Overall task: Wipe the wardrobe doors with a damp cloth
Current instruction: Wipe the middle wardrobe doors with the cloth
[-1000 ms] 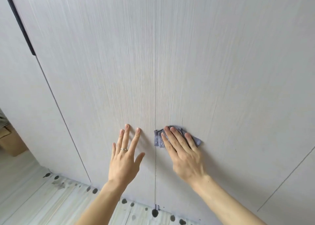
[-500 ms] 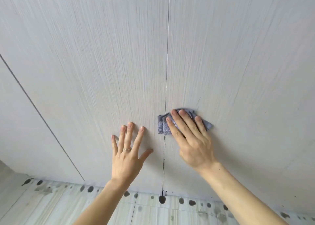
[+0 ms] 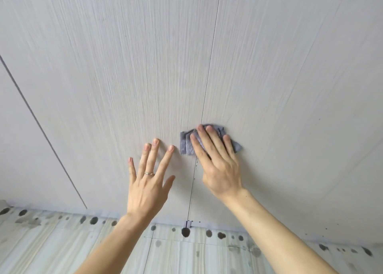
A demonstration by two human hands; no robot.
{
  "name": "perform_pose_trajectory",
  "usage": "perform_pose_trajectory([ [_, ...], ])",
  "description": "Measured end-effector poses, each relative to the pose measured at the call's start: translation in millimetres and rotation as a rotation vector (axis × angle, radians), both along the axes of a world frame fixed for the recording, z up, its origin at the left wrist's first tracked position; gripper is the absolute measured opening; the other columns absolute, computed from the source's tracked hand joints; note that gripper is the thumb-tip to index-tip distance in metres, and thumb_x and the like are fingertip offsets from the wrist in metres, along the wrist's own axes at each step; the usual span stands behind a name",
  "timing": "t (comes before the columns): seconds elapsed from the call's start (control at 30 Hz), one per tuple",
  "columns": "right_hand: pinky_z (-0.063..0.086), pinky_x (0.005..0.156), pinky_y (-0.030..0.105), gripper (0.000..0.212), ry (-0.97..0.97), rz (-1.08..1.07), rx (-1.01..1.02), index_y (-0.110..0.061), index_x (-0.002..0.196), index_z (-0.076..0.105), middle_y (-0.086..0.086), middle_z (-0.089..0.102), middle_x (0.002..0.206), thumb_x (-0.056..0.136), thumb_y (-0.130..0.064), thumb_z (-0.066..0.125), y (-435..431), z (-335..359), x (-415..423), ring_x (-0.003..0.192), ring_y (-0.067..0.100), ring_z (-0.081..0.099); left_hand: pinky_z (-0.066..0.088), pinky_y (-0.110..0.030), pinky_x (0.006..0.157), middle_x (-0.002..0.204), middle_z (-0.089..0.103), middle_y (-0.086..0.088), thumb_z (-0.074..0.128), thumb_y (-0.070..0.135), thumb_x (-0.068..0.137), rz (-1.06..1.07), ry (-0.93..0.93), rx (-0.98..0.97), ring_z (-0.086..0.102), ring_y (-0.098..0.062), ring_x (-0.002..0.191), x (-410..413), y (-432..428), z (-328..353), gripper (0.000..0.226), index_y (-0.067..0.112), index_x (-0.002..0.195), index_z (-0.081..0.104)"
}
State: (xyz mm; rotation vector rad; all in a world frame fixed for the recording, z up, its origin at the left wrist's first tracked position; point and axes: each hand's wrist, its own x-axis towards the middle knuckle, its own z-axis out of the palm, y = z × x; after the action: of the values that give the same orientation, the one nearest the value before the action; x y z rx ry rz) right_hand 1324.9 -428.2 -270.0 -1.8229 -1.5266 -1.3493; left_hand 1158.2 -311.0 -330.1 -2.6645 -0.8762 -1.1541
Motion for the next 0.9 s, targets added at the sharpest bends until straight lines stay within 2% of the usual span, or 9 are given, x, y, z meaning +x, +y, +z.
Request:
perform_pose_trajectory([
  [0.1, 0.035, 0.113, 0.050, 0.060, 0.001, -0.070, -0.149, -0.017, 0.148, 0.046, 0.005, 0.036, 0.158, 0.096, 0.001, 0.024, -35, -41, 12, 0.149, 0.022, 0.029, 0.015, -0.065, 0.119, 0.170, 0.004, -0.004, 0.084, 0.030, 0.080, -0.011, 0.042, 0.016, 0.006, -0.025, 0.156, -7, -1, 0, 0.102, 0.032, 0.160, 0.021],
  [0.17, 0.031, 0.115, 0.050, 0.064, 0.026, -0.125, -0.116, -0.020, 0.146, 0.050, 0.009, 0.036, 0.157, 0.090, 0.006, 0.032, -61, -38, 30, 0.148, 0.025, 0.030, 0.010, -0.062, 0.120, 0.170, 0.003, -0.004, 0.078, 0.030, 0.087, -0.046, 0.033, 0.067, 0.004, -0.026, 0.157, 0, 1, 14, 0.092, 0.032, 0.160, 0.022],
  [0.27, 0.038, 0.109, 0.046, 0.061, 0.086, -0.186, 0.081, -0.029, 0.137, 0.061, 0.010, 0.041, 0.155, 0.093, 0.008, 0.040, -93, -3, 58, 0.137, 0.030, 0.039, 0.001, -0.058, 0.122, 0.170, 0.001, -0.001, 0.056, 0.040, 0.091, -0.106, 0.012, 0.086, 0.000, -0.025, 0.157, 23, -10, 36, 0.077, 0.034, 0.160, 0.021],
  [0.37, 0.045, 0.094, 0.047, 0.056, 0.218, -0.215, 0.358, -0.035, 0.127, 0.068, 0.006, 0.051, 0.140, 0.090, 0.004, 0.051, -114, 48, 78, 0.118, 0.030, 0.044, -0.006, -0.058, 0.122, 0.169, -0.008, 0.008, 0.039, 0.040, 0.097, -0.107, -0.095, -0.157, -0.011, -0.020, 0.156, 45, -34, 49, 0.068, 0.039, 0.160, 0.014],
  [0.47, 0.044, 0.088, 0.045, 0.053, 0.316, -0.155, 0.561, -0.031, 0.122, 0.072, 0.005, 0.056, 0.121, 0.089, 0.005, 0.050, -123, 104, 96, 0.099, 0.028, 0.045, -0.003, -0.063, 0.120, 0.168, -0.015, 0.012, 0.032, 0.039, 0.097, -0.090, -0.141, -0.325, -0.017, -0.017, 0.155, 53, -53, 52, 0.067, 0.039, 0.161, 0.011],
  [0.63, 0.048, 0.086, 0.043, 0.051, 0.463, -0.017, 0.761, -0.024, 0.122, 0.072, -0.002, 0.045, 0.116, 0.088, 0.007, 0.050, -122, 155, 111, 0.091, 0.020, 0.044, -0.004, -0.064, 0.120, 0.167, -0.017, 0.014, 0.028, 0.046, 0.096, -0.069, -0.084, -0.314, -0.018, -0.014, 0.154, 50, -53, 64, 0.067, 0.041, 0.160, 0.011],
  [0.7, 0.048, 0.086, 0.044, 0.052, 0.481, -0.004, 0.705, -0.023, 0.126, 0.070, 0.004, 0.047, 0.117, 0.089, 0.008, 0.049, -120, 127, 105, 0.092, 0.027, 0.048, -0.004, -0.065, 0.120, 0.168, -0.016, 0.011, 0.029, 0.047, 0.095, -0.068, -0.067, -0.276, -0.016, -0.015, 0.154, 47, -55, 68, 0.067, 0.043, 0.160, 0.011],
  [0.77, 0.048, 0.087, 0.042, 0.052, 0.487, 0.025, 0.547, -0.023, 0.134, 0.063, 0.008, 0.046, 0.120, 0.092, 0.004, 0.048, -122, 78, 95, 0.094, 0.032, 0.050, -0.002, -0.066, 0.119, 0.169, -0.013, 0.008, 0.031, 0.047, 0.095, -0.073, -0.069, -0.204, -0.013, -0.017, 0.155, 47, -58, 73, 0.068, 0.044, 0.159, 0.011],
  [0.9, 0.044, 0.091, 0.034, 0.055, 0.554, 0.008, 0.245, -0.032, 0.142, 0.051, 0.002, 0.043, 0.128, 0.094, -0.009, 0.037, -139, 8, 73, 0.110, 0.028, 0.048, 0.005, -0.071, 0.117, 0.170, -0.006, 0.003, 0.036, 0.045, 0.094, -0.130, -0.057, -0.045, -0.006, -0.019, 0.156, 62, -68, 101, 0.069, 0.040, 0.160, 0.016],
])
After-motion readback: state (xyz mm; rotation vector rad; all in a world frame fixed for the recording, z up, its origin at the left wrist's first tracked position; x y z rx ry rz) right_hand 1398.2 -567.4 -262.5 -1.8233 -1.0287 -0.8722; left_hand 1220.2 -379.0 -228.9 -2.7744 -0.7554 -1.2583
